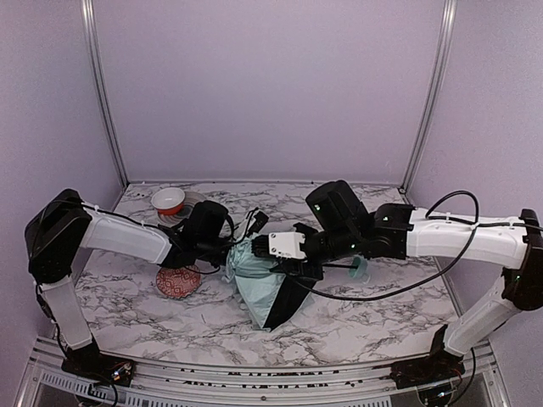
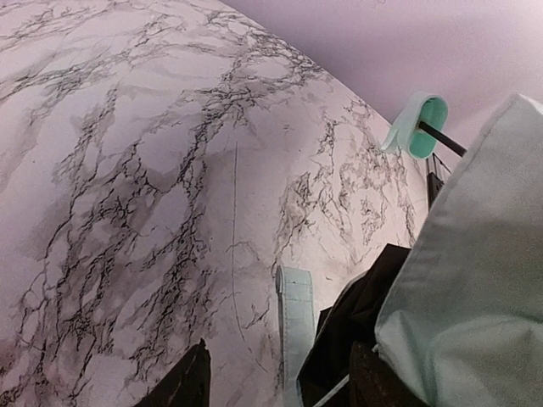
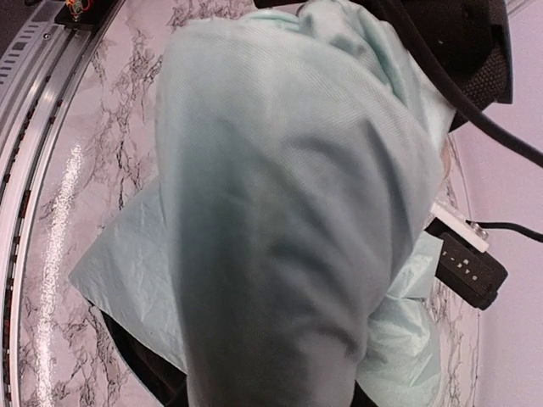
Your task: Put away the umbrella
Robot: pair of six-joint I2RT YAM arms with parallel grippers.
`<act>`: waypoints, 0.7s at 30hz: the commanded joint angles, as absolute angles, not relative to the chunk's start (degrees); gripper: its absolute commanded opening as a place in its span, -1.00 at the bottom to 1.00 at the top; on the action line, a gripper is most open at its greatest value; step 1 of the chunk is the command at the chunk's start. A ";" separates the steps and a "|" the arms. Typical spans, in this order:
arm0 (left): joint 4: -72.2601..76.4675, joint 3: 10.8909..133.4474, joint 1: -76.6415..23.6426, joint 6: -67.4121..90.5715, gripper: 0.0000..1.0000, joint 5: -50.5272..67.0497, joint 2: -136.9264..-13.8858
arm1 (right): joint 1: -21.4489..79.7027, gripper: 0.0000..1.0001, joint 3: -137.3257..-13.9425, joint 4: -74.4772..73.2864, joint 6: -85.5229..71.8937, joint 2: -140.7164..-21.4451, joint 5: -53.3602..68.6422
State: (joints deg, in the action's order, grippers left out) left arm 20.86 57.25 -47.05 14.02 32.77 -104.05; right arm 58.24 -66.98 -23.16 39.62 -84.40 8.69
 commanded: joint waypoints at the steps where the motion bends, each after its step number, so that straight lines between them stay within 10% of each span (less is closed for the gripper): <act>1: 25.42 54.86 -48.41 16.00 0.21 30.05 -101.70 | 55.46 -1.00 -66.90 -16.29 39.37 -81.20 0.48; 11: 16.90 55.33 -35.97 1.12 0.38 6.65 -93.53 | 53.36 -1.00 -66.00 -19.96 45.05 -77.98 1.65; 21: 5.13 63.80 -35.94 -9.99 0.38 -0.47 -90.51 | 49.91 -1.00 -65.33 -4.58 56.21 -82.04 -26.96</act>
